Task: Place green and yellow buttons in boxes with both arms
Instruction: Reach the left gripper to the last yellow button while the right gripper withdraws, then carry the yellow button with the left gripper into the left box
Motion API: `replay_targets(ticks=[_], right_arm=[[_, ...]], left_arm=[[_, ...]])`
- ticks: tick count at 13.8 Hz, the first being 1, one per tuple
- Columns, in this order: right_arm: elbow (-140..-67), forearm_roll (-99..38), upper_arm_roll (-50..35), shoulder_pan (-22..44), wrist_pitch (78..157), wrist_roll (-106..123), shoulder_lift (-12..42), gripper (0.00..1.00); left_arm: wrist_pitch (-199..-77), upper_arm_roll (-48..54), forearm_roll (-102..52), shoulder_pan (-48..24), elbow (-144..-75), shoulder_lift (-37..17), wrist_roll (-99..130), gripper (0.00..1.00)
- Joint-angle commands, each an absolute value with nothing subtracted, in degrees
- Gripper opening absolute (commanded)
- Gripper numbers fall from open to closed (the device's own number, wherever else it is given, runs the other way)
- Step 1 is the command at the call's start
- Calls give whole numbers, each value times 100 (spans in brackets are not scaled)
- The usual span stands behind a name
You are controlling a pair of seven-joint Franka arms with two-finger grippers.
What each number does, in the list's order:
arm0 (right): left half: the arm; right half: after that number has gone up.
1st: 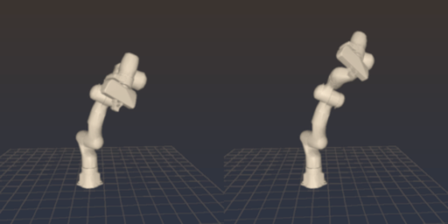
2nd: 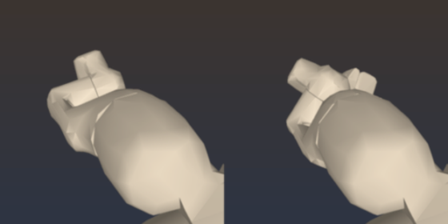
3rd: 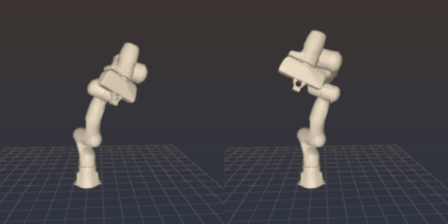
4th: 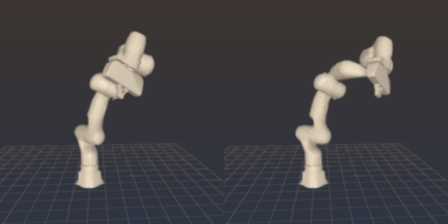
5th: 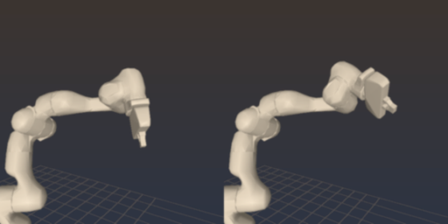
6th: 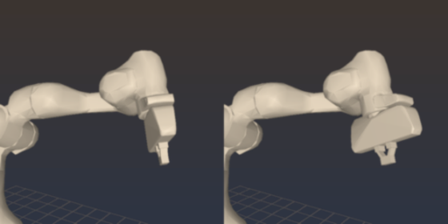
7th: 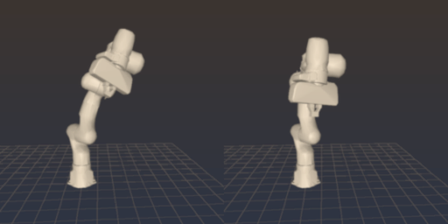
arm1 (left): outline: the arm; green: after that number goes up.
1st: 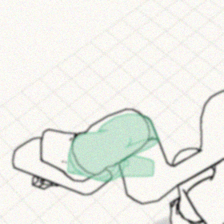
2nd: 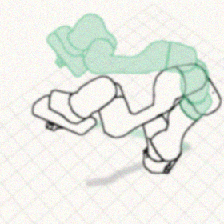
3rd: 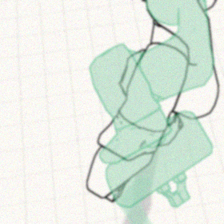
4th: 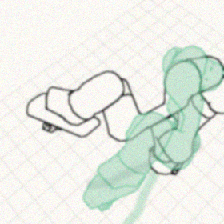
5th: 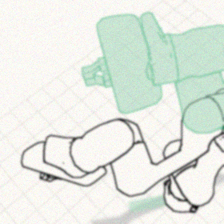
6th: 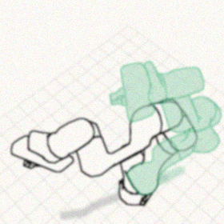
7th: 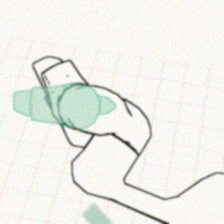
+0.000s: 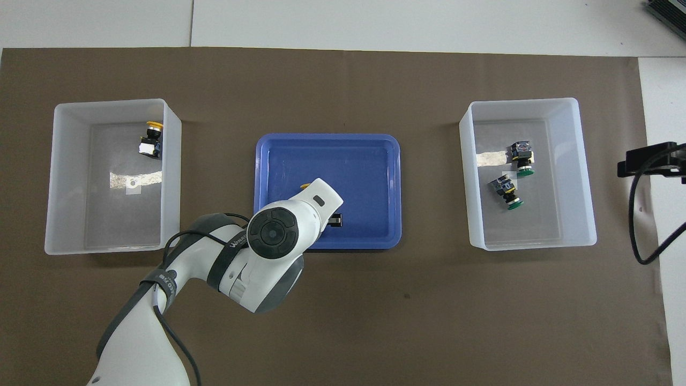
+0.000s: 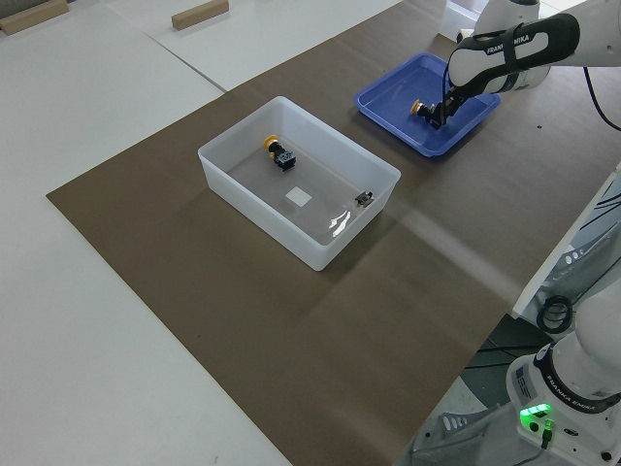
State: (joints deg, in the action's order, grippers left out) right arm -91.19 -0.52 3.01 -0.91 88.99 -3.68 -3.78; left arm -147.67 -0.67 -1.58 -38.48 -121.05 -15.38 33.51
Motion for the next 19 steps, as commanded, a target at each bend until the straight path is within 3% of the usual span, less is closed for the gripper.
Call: replay_targets(ticks=[1,7,13,19], right_arm=[[-9149,44,255,-97,8763,-711,-448,100],[-9158,17,237,-62,8771,-747,-457,100],[-9229,-26,237,-97,8736,-721,-527,100],[-9229,-53,202,-62,8736,-712,-527,100]], left_arm=[[-14854,-158,-272,-3850,-12147,-1407,3340,0],[-14714,-229,-211,-2850,-11348,-1116,3217,0],[-13914,-220,-220,-1540,-10653,-1142,1435,0],[-13799,-193,-290,-353,-10678,-1134,-322,0]])
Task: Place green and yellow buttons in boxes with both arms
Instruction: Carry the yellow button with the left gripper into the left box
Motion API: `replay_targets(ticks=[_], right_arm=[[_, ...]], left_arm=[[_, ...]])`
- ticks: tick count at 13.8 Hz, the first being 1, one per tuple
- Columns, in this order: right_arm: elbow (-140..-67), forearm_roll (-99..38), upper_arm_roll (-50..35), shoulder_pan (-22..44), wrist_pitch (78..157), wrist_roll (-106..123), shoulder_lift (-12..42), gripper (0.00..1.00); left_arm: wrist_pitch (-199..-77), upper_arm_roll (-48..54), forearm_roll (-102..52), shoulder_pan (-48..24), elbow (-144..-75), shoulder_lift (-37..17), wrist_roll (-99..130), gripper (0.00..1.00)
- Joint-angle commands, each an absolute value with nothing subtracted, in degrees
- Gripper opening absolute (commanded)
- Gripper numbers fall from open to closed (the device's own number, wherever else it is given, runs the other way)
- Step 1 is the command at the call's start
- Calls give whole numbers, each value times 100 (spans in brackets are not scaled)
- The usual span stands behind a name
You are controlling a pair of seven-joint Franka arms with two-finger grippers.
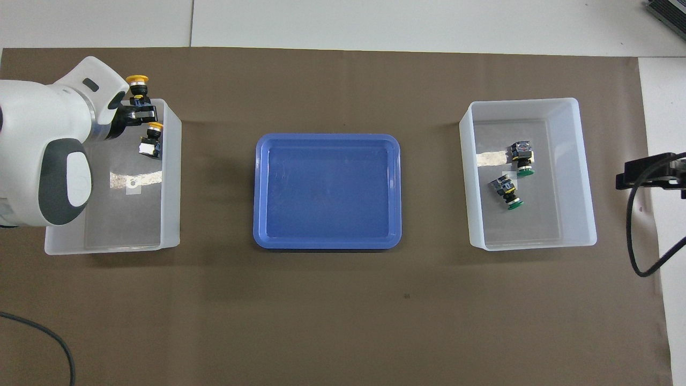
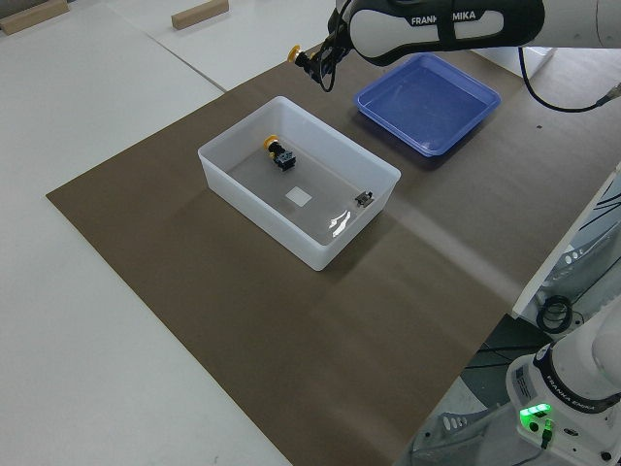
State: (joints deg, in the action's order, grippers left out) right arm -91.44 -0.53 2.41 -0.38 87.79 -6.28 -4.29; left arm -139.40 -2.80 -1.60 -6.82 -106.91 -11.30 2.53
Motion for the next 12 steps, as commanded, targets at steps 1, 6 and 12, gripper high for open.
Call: replay_targets(ticks=[1,6,12], right_arm=[[-9229,-44,202,-62,8736,-712,-527,100],[-9229,-44,193,-62,8736,-712,-527,100],[-9229,-44,202,-62,8736,-712,-527,100]], left_arm=[[-13729,-176,-290,-195,-10696,-1125,-621,0],[-13746,-176,-412,299,-11406,-933,-1818,0],[-14746,-176,-545,229,-11532,-1501,-1934,0]])
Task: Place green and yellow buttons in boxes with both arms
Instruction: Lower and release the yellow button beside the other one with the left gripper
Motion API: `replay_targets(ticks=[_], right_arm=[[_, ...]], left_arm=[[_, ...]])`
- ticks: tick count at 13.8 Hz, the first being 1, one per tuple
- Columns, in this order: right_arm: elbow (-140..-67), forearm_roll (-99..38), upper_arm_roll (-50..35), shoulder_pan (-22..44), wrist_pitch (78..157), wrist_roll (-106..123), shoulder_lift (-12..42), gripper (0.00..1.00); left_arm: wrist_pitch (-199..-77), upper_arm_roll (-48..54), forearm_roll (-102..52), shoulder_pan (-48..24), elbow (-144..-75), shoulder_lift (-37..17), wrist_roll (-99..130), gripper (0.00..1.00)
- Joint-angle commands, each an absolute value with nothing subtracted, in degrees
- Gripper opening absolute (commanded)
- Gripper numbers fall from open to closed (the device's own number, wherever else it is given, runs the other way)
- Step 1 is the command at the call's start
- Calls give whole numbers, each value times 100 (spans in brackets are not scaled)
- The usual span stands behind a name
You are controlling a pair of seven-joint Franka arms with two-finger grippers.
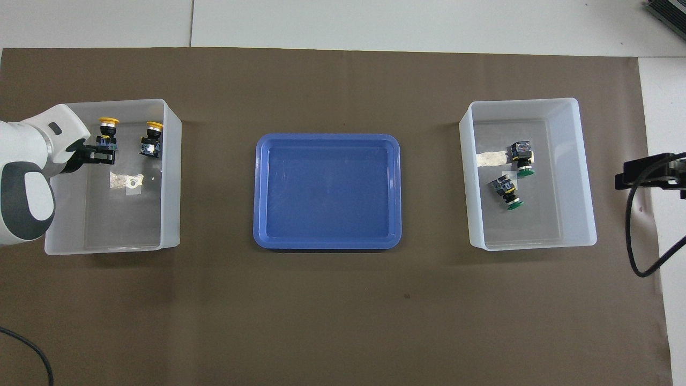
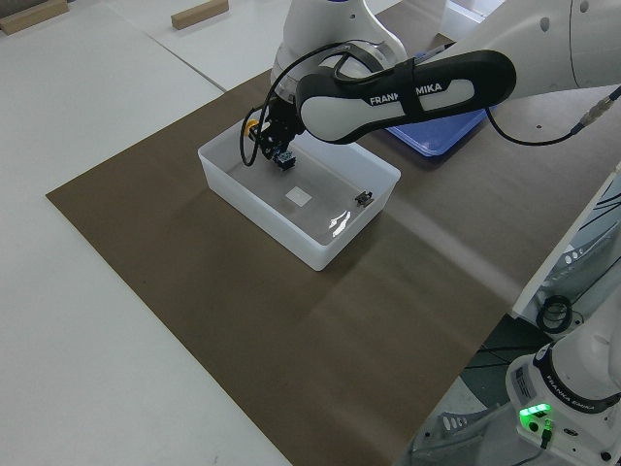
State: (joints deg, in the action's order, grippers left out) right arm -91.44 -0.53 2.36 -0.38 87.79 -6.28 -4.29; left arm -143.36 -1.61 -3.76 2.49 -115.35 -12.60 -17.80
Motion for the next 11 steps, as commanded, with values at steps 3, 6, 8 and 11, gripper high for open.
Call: replay_targets(ticks=[3,6,8,11], right_arm=[[-9229,-44,193,-62,8736,-712,-527,100],[-9237,-44,193,-62,8736,-712,-527,100],[-9229,-44,193,-62,8736,-712,-527,100],[-9237,-53,202,-62,8736,-712,-527,100]], left_arm=[[-15099,-176,-554,211,-11531,-1766,-1934,0],[-15380,-167,-545,211,-11522,-1898,-1925,0],[-15372,-158,-545,193,-11496,-1898,-1881,40],[-15390,-167,-545,158,-11373,-1925,-1881,100]])
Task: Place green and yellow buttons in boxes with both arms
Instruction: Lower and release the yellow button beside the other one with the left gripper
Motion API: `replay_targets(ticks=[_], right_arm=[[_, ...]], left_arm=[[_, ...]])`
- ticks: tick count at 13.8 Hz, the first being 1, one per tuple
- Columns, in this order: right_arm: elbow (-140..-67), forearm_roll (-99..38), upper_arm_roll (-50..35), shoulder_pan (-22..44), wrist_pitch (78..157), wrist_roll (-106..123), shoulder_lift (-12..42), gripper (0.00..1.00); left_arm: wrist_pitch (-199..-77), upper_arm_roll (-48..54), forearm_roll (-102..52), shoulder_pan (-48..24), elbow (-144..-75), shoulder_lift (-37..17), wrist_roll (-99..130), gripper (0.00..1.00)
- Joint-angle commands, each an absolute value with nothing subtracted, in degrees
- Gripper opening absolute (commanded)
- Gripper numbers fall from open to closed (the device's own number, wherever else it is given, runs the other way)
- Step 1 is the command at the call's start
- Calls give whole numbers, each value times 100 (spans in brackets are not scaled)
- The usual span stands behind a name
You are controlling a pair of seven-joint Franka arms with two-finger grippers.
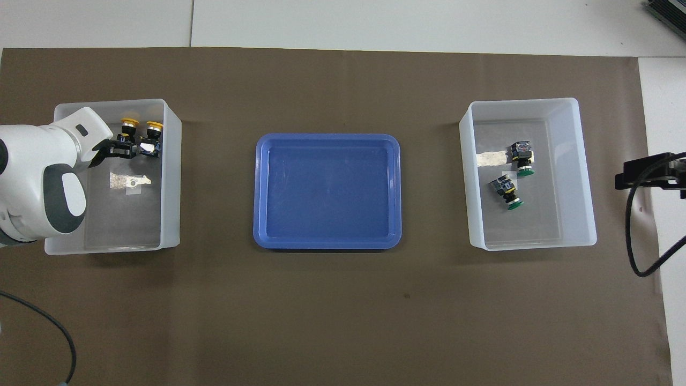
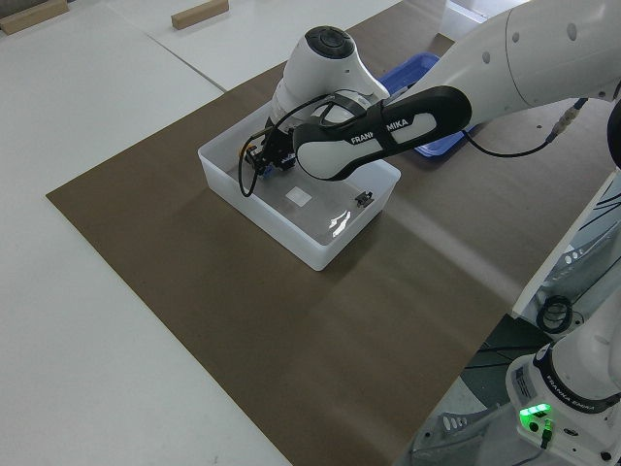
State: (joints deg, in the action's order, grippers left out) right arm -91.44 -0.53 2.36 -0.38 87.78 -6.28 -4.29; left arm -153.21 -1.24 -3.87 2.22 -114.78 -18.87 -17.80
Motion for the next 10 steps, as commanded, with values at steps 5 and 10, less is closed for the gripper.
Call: replay_targets(ticks=[5,10], right_arm=[[-9229,-44,193,-62,8736,-712,-527,100],[-9229,-44,193,-62,8736,-712,-527,100]], left_arm=[[-14961,-176,-545,106,-11268,-1522,-1846,100],[-13644,-193,-536,-61,-11154,-783,-1653,100]])
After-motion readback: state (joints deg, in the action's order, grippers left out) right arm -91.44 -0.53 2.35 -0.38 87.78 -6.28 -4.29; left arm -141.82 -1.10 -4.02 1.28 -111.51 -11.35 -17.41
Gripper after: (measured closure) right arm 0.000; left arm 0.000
